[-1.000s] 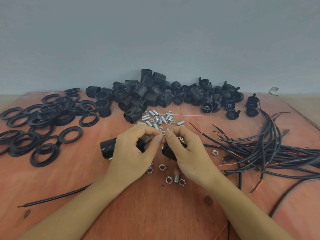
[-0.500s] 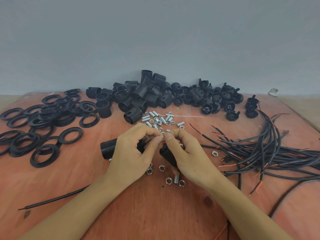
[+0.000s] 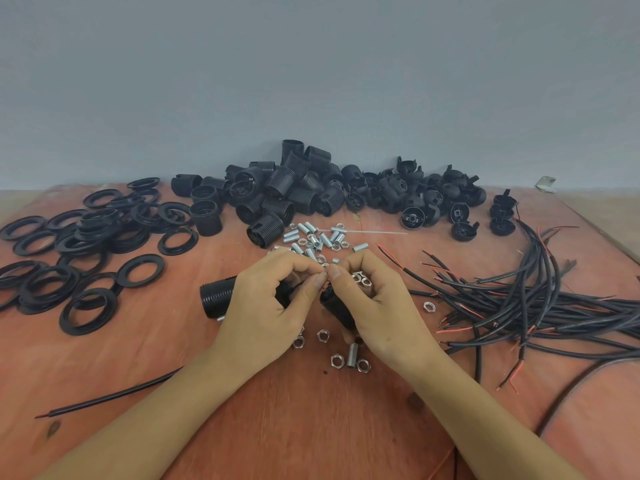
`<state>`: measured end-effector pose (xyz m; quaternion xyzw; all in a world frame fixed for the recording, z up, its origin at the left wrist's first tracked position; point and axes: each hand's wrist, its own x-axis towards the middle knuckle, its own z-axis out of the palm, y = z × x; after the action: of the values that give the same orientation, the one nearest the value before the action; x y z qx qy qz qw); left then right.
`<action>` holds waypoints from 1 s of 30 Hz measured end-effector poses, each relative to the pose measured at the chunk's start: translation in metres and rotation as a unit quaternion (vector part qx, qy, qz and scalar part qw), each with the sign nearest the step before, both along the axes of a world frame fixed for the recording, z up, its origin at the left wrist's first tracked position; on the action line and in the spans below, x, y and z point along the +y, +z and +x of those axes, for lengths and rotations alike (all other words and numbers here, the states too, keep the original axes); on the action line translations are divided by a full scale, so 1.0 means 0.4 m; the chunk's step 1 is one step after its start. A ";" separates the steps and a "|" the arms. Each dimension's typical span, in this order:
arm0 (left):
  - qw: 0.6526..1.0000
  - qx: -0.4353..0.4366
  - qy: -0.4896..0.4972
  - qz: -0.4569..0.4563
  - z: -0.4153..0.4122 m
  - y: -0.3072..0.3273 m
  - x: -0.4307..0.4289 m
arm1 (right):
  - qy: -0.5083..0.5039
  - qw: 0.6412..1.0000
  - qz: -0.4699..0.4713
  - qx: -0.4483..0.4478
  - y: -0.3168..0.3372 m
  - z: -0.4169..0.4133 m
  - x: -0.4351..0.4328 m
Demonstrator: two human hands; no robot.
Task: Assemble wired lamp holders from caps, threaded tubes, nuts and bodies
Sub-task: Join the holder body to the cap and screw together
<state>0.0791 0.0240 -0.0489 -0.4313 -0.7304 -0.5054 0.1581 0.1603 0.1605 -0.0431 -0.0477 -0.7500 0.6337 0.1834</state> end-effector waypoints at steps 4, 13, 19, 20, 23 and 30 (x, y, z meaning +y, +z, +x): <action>1.000 -0.005 -0.004 -0.003 0.002 0.001 0.002 | -0.013 0.999 -0.037 0.025 -0.003 -0.004 0.009; 0.999 -0.012 -0.052 0.001 0.018 0.018 -0.004 | -0.009 0.962 -0.253 -0.100 0.013 -0.007 0.019; 0.998 0.026 -0.059 -0.003 0.025 0.022 0.000 | 0.066 0.908 -0.393 -0.129 0.024 0.003 0.026; 0.998 0.026 -0.058 0.001 0.025 0.022 -0.001 | 0.083 0.905 -0.400 -0.119 0.025 0.004 0.026; 0.998 0.018 -0.052 0.008 0.027 0.024 -0.002 | 0.091 0.898 -0.419 -0.096 0.027 0.002 0.029; 0.999 0.008 -0.041 0.022 0.038 0.027 0.000 | 0.069 0.883 -0.452 -0.105 0.008 -0.012 0.031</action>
<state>0.0943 0.0242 -0.0380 -0.4615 -0.6993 -0.5242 0.1525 0.1554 0.1728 -0.0399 -0.1398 -0.3988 0.9061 0.0181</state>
